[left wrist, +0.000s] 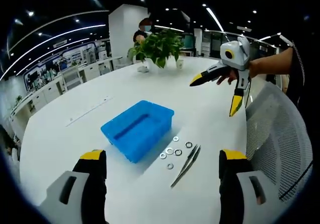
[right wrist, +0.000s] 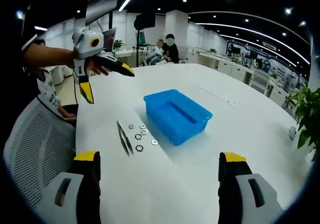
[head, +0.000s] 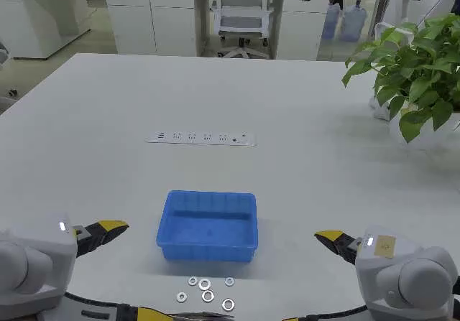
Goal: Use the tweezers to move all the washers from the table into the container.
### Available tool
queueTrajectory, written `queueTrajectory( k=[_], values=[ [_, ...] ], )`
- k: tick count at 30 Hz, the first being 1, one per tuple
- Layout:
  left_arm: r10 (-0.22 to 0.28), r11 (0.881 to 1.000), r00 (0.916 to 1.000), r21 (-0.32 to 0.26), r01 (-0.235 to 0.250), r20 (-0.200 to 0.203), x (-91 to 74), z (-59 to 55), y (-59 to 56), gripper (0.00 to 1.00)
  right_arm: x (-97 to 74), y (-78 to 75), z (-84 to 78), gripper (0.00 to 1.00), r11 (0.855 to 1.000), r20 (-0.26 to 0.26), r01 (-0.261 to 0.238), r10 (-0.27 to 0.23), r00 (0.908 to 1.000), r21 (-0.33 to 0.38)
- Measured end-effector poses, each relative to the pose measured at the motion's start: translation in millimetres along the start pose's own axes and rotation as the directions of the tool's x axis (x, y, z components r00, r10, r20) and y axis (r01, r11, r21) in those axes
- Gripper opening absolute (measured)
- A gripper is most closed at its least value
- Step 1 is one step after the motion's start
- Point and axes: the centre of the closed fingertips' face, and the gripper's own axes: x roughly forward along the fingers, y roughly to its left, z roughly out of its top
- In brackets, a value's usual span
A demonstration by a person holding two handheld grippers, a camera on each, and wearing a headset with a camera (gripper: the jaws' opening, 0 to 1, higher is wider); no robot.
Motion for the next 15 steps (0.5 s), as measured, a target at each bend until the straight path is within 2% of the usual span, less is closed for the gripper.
queueTrajectory(
  k=[15],
  values=[
    [0.004,1.000,1.0000,-0.014,-0.004,0.009,-2.6,-1.3,3.1,0.99,1.6,1.7,1.9,0.98,1.000,0.009,-0.003,0.003,1.0000,0.004]
  ],
)
